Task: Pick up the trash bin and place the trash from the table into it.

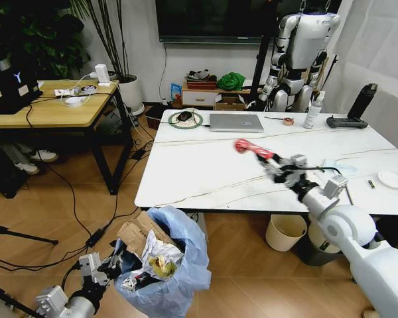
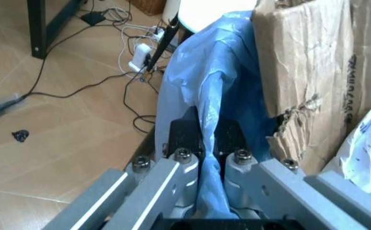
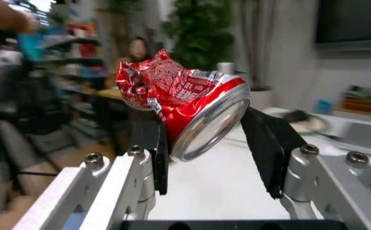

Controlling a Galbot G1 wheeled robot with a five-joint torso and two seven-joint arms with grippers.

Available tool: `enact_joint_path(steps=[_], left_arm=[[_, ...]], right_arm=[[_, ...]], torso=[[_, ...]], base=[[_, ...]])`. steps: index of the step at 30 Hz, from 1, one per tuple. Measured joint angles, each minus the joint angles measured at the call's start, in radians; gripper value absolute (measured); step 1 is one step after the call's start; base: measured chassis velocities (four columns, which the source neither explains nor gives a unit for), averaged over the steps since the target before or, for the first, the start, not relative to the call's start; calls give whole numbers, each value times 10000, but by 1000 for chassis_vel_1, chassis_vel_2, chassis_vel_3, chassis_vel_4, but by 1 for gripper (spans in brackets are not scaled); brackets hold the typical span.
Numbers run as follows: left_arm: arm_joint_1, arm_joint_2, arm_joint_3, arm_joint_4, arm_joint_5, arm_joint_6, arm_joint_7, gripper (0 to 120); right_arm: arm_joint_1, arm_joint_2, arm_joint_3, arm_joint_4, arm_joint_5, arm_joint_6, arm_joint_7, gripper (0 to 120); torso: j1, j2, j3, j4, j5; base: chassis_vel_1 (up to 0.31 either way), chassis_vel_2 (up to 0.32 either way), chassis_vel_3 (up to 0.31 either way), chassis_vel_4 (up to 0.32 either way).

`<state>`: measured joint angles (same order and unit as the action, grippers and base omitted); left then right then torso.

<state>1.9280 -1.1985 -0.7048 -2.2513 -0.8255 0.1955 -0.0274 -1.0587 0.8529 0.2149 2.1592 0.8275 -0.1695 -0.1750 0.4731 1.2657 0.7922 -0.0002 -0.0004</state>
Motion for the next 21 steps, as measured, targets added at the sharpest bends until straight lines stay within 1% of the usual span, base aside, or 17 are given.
enact_joint_path(steps=[1,2,4,5,6,7,9,10,11,12,14,16,18,21], left_arm=[[12,-3,-7,-28,3,0,-2,0],[34,-10,-20,-59,12,1,-7,0],[65,-30,-39,-86,23,4,-12,0],[65,-30,-39,-86,23,4,-12,0],[91,-45,-43,-110,27,5,-13,0],[134,-58,-43,-128,31,7,-13,0],[178,-84,-16,-128,51,10,-14,0],[186,-103,11,-129,70,12,-13,0],[187,-121,31,-127,92,14,-12,0],[187,-121,31,-127,92,14,-12,0],[170,-205,100,-83,165,19,-11,0],[165,-286,161,-71,235,23,-11,0],[167,-299,175,-71,251,24,-12,0],[193,-371,219,-50,367,27,-14,0]], right_arm=[[91,31,-382,222,12,1,48,37],[268,116,-1105,526,17,1,147,37],[511,222,-2009,789,17,4,262,37],[511,222,-2009,789,17,4,262,37],[625,255,-2500,860,7,21,282,37],[793,263,-3251,896,-84,63,295,37],[988,218,-4294,880,-351,145,253,37],[1053,217,-4651,822,-500,172,238,37],[1097,222,-4935,749,-632,188,231,37],[1097,222,-4935,749,-632,188,231,37],[1226,327,-5647,327,-1096,210,241,37],[1301,424,-6036,-177,-1519,183,340,36],[1312,427,-6094,-298,-1614,157,377,36],[1272,370,-6218,-821,-2310,-61,674,36]], torso=[[0,0,0,1,3],[-1,0,0,1,2],[0,0,0,1,1],[0,0,0,1,1],[0,0,0,2,2],[0,0,1,2,1],[0,0,1,1,1],[0,0,1,0,1],[0,0,1,0,1],[0,0,1,0,1],[0,0,1,-1,3],[0,0,2,0,3],[1,0,1,1,3],[2,0,2,-1,3]], base=[[0,0,0,0],[0,0,0,0],[0,0,0,0],[0,0,0,0],[0,0,0,0],[0,0,0,0],[0,0,0,0],[0,0,0,0],[0,0,0,0],[0,0,0,0],[0,0,0,0],[0,0,0,0],[0,0,0,0],[0,0,0,0]])
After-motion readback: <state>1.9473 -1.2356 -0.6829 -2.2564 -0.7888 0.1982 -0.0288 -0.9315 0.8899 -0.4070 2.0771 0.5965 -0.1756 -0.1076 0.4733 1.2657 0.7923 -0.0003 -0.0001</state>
